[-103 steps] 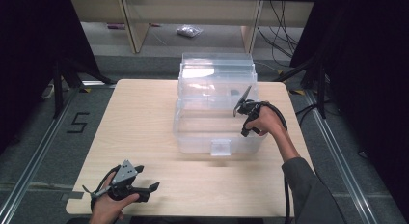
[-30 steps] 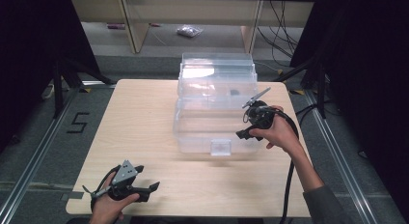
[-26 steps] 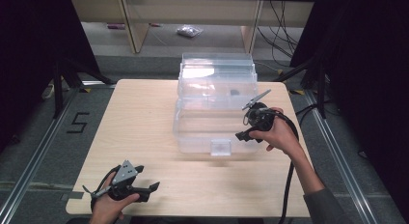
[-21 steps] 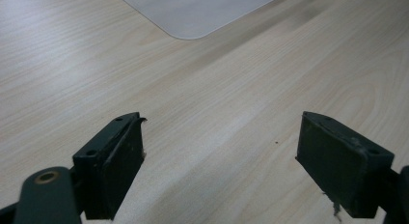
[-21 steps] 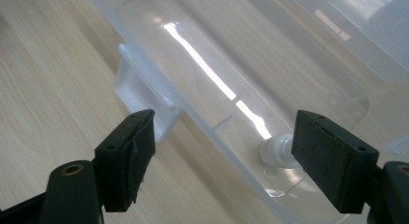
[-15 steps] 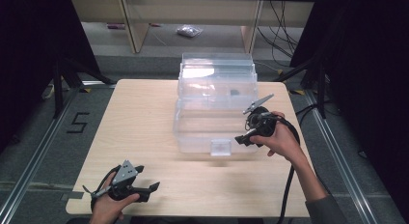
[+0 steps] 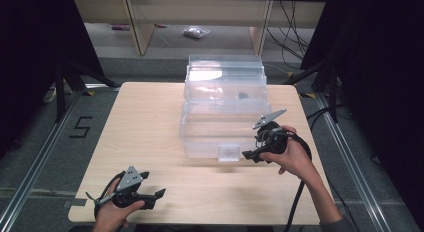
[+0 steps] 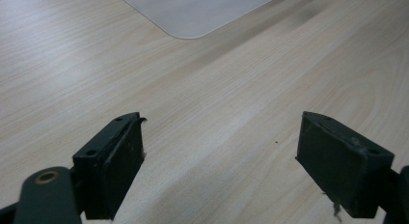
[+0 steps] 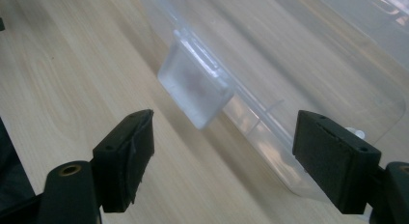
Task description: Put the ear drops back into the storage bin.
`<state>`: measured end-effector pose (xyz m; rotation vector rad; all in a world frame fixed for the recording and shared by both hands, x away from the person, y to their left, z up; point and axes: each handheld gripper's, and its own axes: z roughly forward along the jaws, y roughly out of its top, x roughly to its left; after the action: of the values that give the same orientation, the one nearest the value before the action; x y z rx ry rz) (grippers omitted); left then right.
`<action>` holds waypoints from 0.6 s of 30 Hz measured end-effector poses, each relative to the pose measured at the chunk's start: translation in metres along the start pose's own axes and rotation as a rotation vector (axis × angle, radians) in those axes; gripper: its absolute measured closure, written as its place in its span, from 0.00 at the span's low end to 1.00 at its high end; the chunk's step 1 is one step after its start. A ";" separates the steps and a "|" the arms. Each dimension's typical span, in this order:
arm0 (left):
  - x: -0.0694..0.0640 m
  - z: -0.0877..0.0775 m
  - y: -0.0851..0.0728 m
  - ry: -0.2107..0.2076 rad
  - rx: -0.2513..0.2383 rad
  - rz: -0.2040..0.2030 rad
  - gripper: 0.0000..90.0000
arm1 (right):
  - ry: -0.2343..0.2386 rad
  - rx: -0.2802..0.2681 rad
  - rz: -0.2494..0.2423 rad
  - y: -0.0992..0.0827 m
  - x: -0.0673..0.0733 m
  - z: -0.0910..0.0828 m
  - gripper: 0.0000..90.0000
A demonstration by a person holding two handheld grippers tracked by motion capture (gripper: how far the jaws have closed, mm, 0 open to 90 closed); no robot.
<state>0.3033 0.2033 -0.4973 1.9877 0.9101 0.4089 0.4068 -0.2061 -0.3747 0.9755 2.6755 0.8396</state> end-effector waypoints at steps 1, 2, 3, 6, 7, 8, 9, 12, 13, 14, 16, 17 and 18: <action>0.000 0.000 0.000 0.000 0.001 0.002 0.18 | 0.002 -0.001 -0.008 -0.001 0.001 0.000 0.26; 0.000 0.000 0.000 0.000 0.002 0.002 0.18 | 0.004 -0.010 -0.008 -0.002 0.003 0.001 0.26; 0.000 0.000 0.000 0.000 0.001 0.002 0.18 | 0.011 -0.003 0.005 -0.002 0.006 -0.001 0.26; 0.000 0.000 0.000 0.001 0.001 0.001 0.18 | 0.015 -0.012 -0.012 -0.005 0.009 0.000 0.25; 0.000 0.000 0.000 0.001 0.000 0.001 0.18 | 0.018 -0.021 -0.010 -0.006 0.011 0.002 0.25; 0.000 0.000 0.000 0.002 0.000 0.001 0.18 | 0.017 -0.020 -0.021 -0.007 0.011 0.001 0.25; 0.000 0.000 0.000 0.002 0.000 0.001 0.18 | 0.019 -0.029 -0.045 -0.008 0.011 0.002 0.25; 0.000 0.000 0.000 0.002 0.000 0.000 0.18 | 0.012 -0.040 -0.052 -0.011 0.015 0.005 0.25; 0.000 0.000 0.000 0.002 -0.001 -0.002 0.18 | 0.025 -0.037 -0.055 -0.012 0.016 0.005 0.25; 0.000 0.000 0.000 0.002 -0.001 -0.002 0.18 | 0.014 -0.034 -0.043 -0.013 0.018 0.005 0.25; 0.000 0.000 0.000 0.002 0.000 0.000 0.18 | 0.018 -0.047 -0.062 -0.014 0.019 0.006 0.25; 0.000 0.000 0.000 0.002 0.001 0.000 0.18 | 0.015 -0.066 -0.074 -0.016 0.021 0.008 0.25; 0.000 0.000 0.000 0.001 0.000 0.000 0.18 | 0.014 -0.063 -0.045 -0.017 0.024 0.008 0.25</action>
<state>0.3032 0.2036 -0.4972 1.9877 0.9112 0.4103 0.3824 -0.1978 -0.3900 0.8950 2.6550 0.9182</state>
